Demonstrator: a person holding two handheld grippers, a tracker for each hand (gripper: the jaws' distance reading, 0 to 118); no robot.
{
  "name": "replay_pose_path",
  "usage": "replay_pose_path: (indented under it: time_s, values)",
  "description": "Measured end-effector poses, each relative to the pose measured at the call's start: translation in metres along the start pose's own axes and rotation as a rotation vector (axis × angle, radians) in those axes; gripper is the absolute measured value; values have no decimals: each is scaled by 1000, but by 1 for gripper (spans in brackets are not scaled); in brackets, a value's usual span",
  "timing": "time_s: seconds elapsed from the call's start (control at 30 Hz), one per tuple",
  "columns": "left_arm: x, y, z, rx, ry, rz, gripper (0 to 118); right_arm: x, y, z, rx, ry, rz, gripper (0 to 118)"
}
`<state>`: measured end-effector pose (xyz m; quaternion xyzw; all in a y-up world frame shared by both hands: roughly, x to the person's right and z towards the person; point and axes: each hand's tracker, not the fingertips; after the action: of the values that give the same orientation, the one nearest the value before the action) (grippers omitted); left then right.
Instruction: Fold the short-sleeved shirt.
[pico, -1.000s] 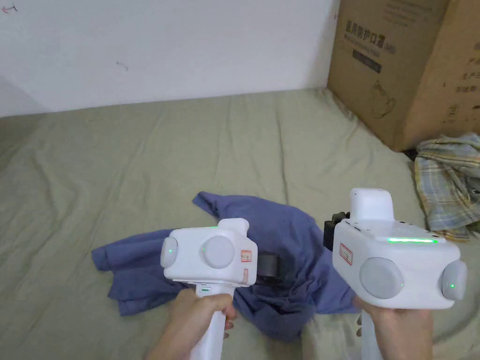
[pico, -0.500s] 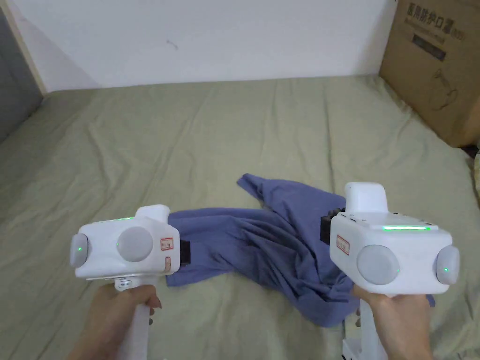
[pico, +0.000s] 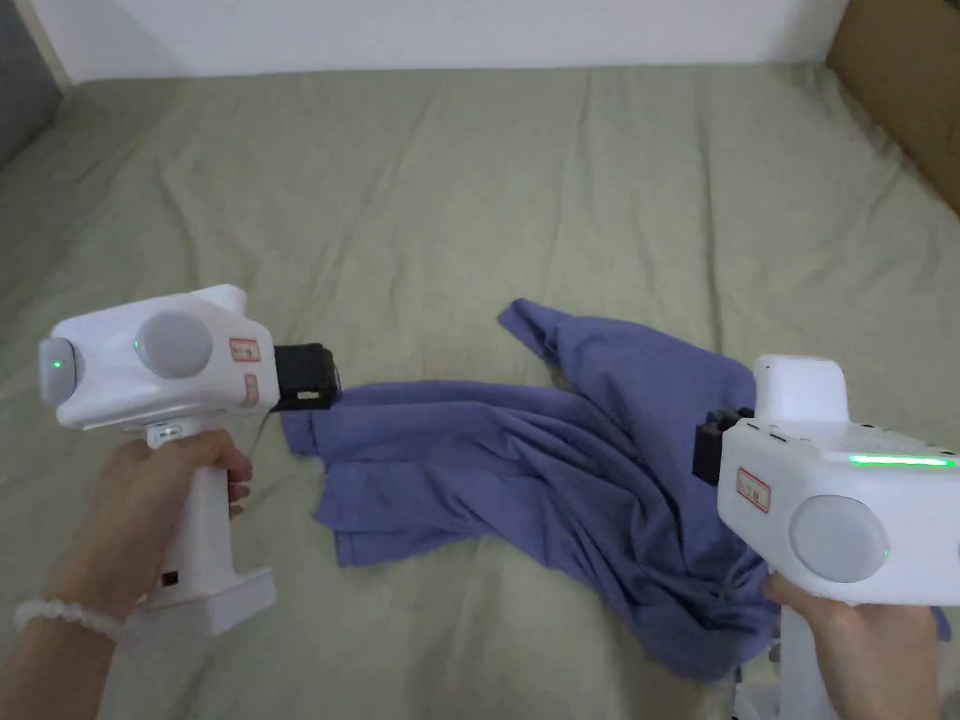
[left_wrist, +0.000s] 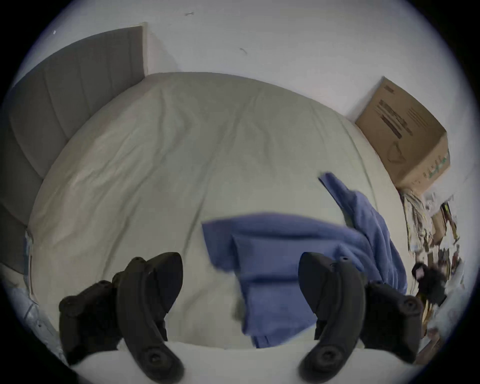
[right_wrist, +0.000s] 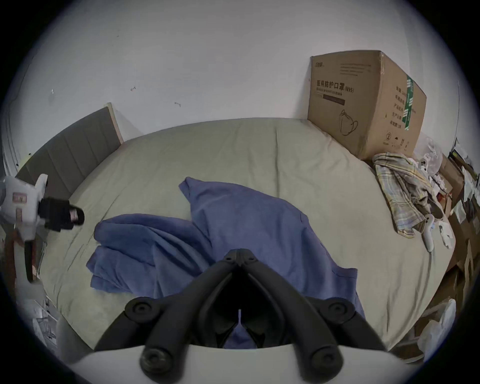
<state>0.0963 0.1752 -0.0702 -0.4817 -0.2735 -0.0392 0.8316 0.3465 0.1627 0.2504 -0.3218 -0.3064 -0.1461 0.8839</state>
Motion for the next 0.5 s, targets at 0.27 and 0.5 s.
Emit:
replay_pose_path:
  time_s: [0.27,0.5]
  values:
    - [-13,15,-80,-153,21,63,95,-1,-6,-35,-55,9,4,1]
    - [14,3,-93,-141,165,-71,62,9,-11,-41,-86,9,-9,1]
